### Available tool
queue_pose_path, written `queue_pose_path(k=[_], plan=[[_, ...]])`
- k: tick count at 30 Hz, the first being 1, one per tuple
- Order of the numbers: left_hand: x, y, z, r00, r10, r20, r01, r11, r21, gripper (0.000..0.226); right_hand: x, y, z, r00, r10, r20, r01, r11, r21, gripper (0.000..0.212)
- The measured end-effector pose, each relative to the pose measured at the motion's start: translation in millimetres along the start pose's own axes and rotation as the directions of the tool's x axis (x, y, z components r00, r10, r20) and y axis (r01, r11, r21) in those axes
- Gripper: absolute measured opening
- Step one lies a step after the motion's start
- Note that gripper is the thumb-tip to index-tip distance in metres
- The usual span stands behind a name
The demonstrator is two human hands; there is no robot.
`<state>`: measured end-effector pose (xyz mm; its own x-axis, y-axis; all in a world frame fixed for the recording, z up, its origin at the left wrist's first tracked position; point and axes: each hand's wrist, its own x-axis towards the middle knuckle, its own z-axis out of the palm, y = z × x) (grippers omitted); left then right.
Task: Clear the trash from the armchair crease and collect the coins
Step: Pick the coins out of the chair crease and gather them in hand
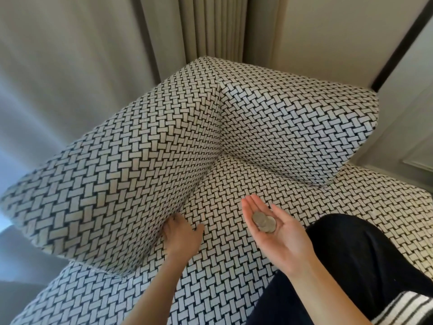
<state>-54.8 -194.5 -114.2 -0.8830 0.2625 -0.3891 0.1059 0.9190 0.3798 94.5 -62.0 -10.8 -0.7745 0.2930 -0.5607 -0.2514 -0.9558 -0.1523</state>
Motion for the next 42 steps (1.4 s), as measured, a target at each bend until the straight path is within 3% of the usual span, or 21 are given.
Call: queue_pose_path(k=[8,12,13,16,22,25,28,33,36,42], plan=[[44,45,1,0.941,-0.308,0.138,0.311,0.951,-0.001,0.089,14,-5,2,1.0,-0.008,0.01,0.008,1.0,0.001,0.039],[76,52,-3,0.898,-0.31,0.313,0.398,0.874,-0.279,0.078,23,-9,2,0.999,-0.035,-0.015,0.035,0.999,0.003,0.039],[78,54,-1,0.893,-0.324,0.313,0.417,0.858,-0.301,0.076,24,-10,3,0.999,-0.044,-0.02,0.044,0.999,0.004,0.041],[66,61,3,0.888,-0.419,0.189,0.446,0.886,-0.126,0.076,28,-11,6,0.998,-0.054,-0.023,0.054,0.998,0.03,0.045],[50,48,9,0.954,-0.293,0.069,0.3,0.924,-0.237,0.07,27,-14,9,0.999,-0.036,-0.004,0.036,0.999,0.024,0.039],[33,34,12,0.989,-0.132,-0.073,0.109,0.959,-0.26,0.061,26,-14,11,0.999,-0.043,0.0,0.043,0.999,0.015,0.042],[11,16,24,0.975,0.095,-0.202,-0.156,0.938,-0.31,0.047,26,-13,9,0.999,-0.043,0.016,0.043,0.999,0.023,0.042],[21,24,23,0.939,0.29,-0.184,-0.319,0.934,-0.16,0.059,27,-15,2,1.0,-0.03,0.006,0.03,0.999,0.035,0.039],[53,44,9,0.95,0.305,-0.073,-0.313,0.935,-0.165,0.066,28,-20,0,0.999,-0.047,0.013,0.047,0.998,0.043,0.041],[99,89,1,0.986,0.083,0.146,-0.041,0.962,-0.269,0.075,39,-41,-3,0.995,-0.093,-0.031,0.095,0.991,0.091,0.04]])
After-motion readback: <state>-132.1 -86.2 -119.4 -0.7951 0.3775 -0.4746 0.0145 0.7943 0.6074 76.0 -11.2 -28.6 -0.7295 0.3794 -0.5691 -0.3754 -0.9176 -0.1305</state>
